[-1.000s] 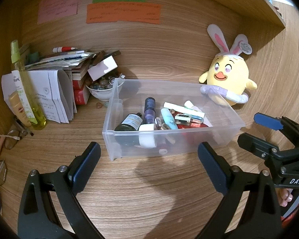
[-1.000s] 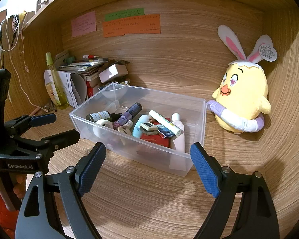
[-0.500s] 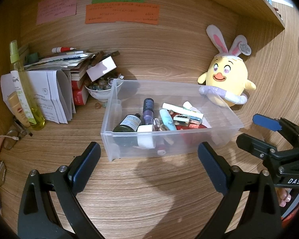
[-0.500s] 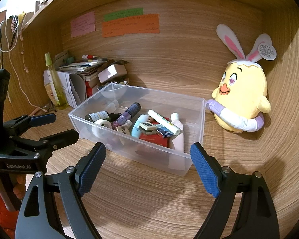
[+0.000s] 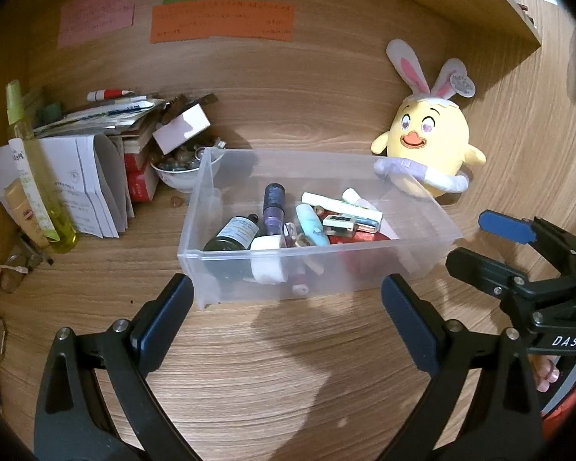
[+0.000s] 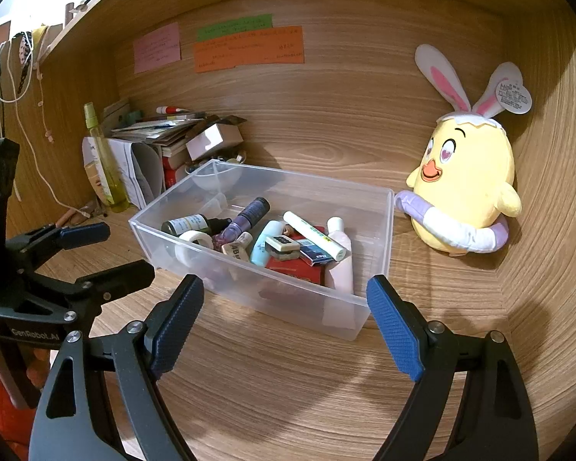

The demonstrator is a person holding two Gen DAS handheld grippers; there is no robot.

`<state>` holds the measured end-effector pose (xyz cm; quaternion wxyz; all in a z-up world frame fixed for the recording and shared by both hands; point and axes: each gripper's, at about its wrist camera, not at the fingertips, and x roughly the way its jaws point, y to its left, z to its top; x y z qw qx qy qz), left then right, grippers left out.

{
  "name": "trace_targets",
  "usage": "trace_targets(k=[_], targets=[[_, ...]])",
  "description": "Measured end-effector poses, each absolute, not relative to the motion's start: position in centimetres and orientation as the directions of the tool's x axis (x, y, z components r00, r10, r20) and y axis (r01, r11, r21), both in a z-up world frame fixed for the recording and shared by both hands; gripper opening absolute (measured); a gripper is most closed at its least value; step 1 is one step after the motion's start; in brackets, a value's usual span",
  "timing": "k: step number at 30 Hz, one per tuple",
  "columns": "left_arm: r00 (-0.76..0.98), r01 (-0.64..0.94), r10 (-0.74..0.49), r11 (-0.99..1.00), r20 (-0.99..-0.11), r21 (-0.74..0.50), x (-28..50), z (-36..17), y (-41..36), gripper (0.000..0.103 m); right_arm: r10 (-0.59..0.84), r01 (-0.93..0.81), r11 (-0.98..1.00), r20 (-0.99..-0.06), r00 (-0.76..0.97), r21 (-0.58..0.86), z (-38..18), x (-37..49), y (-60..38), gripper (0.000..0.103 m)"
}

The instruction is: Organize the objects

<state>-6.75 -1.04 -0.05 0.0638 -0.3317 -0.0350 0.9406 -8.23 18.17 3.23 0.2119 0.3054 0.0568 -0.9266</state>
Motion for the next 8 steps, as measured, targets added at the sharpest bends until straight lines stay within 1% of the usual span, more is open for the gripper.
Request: trace_targets(k=[5,8], targets=[[-0.792,-0.089,0.132,-0.991,-0.596,-0.101,-6.47,0.04,-1.18,0.100,-0.357,0.426,-0.904,-0.591,-0.723,0.024,3.10,-8.38,18.28,0.085],[-0.789,-0.088,0.140,-0.989,-0.598,-0.115,-6.53,0.07,-1.46,0.100,-0.354,0.422,-0.906,-0.594,-0.722,0.028,2.89,-8.59,18.46,0.085]])
